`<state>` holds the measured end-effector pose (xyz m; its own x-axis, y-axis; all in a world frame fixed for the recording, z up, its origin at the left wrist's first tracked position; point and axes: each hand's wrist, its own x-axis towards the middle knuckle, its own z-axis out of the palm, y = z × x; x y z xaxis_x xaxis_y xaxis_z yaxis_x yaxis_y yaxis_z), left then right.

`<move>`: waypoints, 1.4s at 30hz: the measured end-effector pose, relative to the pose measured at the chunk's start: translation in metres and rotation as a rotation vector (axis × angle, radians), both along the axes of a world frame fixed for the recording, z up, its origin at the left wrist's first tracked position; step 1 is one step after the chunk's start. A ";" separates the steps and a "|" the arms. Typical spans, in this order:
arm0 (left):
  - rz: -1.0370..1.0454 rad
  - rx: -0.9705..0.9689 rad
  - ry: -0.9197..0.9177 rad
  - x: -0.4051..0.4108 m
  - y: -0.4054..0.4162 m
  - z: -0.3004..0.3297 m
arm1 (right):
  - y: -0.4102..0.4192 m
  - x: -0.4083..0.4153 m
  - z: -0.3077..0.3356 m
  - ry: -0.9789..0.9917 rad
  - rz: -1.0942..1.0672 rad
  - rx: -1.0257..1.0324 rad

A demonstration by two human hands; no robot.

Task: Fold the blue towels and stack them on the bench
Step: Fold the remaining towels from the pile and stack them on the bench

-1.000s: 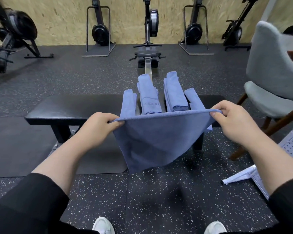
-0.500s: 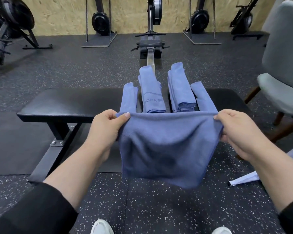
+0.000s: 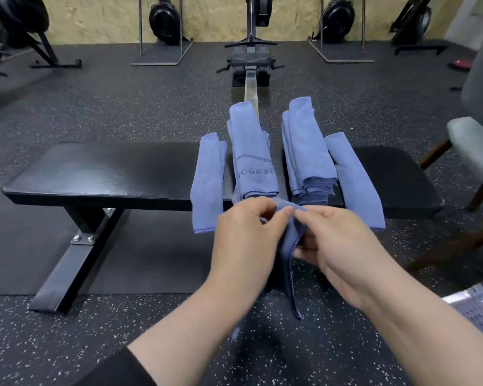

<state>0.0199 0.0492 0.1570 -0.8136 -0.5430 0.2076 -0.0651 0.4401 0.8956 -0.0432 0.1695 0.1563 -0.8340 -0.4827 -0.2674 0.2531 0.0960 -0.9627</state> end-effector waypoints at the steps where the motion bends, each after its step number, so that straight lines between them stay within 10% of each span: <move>1: 0.000 -0.031 -0.001 -0.002 0.000 -0.002 | -0.002 0.000 -0.001 -0.022 0.016 -0.041; 6: -0.230 -0.287 -0.014 -0.004 0.000 -0.009 | -0.003 -0.005 0.001 -0.100 -0.024 -0.217; 19: -0.369 -0.444 -0.235 0.010 -0.059 -0.007 | 0.023 -0.004 0.017 0.494 0.169 0.340; 27: -0.440 -0.565 -0.506 0.018 -0.080 -0.015 | 0.040 -0.009 0.026 0.501 0.257 0.400; 42: -0.152 -0.292 -0.156 0.017 -0.070 0.012 | 0.040 -0.025 0.016 0.714 0.097 0.313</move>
